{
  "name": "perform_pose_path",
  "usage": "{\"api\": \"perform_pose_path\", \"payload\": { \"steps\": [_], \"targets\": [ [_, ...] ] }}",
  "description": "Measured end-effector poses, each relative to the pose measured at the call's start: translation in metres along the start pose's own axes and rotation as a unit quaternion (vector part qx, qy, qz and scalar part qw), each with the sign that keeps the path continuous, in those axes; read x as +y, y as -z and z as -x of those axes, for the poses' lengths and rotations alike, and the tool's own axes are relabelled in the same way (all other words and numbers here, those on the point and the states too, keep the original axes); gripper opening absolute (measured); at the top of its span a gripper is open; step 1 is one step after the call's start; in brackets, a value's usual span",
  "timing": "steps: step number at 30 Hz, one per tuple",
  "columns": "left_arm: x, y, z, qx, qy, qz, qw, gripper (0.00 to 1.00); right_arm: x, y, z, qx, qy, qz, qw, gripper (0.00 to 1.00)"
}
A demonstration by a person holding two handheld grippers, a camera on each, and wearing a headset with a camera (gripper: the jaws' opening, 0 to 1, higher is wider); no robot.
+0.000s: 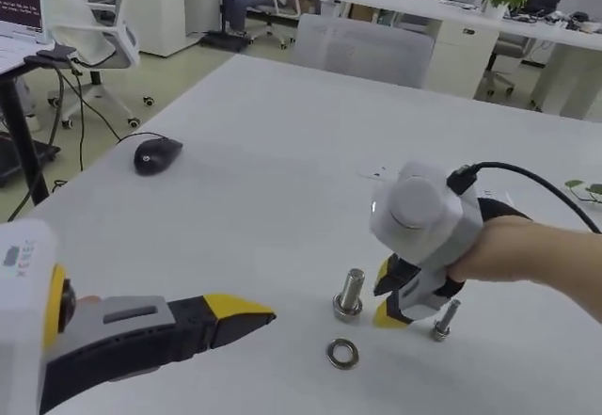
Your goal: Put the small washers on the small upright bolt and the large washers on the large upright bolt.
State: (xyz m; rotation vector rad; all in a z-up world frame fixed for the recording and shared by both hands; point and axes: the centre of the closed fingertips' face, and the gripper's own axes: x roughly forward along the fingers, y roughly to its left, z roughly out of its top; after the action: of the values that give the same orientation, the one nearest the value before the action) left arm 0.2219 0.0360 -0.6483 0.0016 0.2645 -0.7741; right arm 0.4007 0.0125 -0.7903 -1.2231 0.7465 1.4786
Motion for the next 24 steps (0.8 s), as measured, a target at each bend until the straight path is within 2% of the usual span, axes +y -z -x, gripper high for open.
{"api": "perform_pose_path", "payload": {
  "steps": [5,10,17,24],
  "targets": [
    [-0.004,-0.003,0.002,-0.002,0.003,-0.005,1.0000,0.55,0.015,-0.003,0.001,-0.005,-0.009,-0.002,0.9999,0.24],
    [-0.008,-0.004,0.005,-0.004,0.002,-0.009,0.9999,0.55,0.031,-0.006,-0.006,-0.013,-0.022,-0.015,0.9996,0.24],
    [-0.010,-0.006,0.012,-0.011,-0.003,-0.008,0.9999,0.55,0.038,-0.007,-0.015,-0.014,-0.030,-0.026,0.9991,0.25],
    [-0.009,-0.006,0.014,-0.009,-0.009,-0.006,0.9999,0.55,0.042,-0.011,-0.028,-0.016,-0.040,-0.041,0.9982,0.31]
  ]
}}
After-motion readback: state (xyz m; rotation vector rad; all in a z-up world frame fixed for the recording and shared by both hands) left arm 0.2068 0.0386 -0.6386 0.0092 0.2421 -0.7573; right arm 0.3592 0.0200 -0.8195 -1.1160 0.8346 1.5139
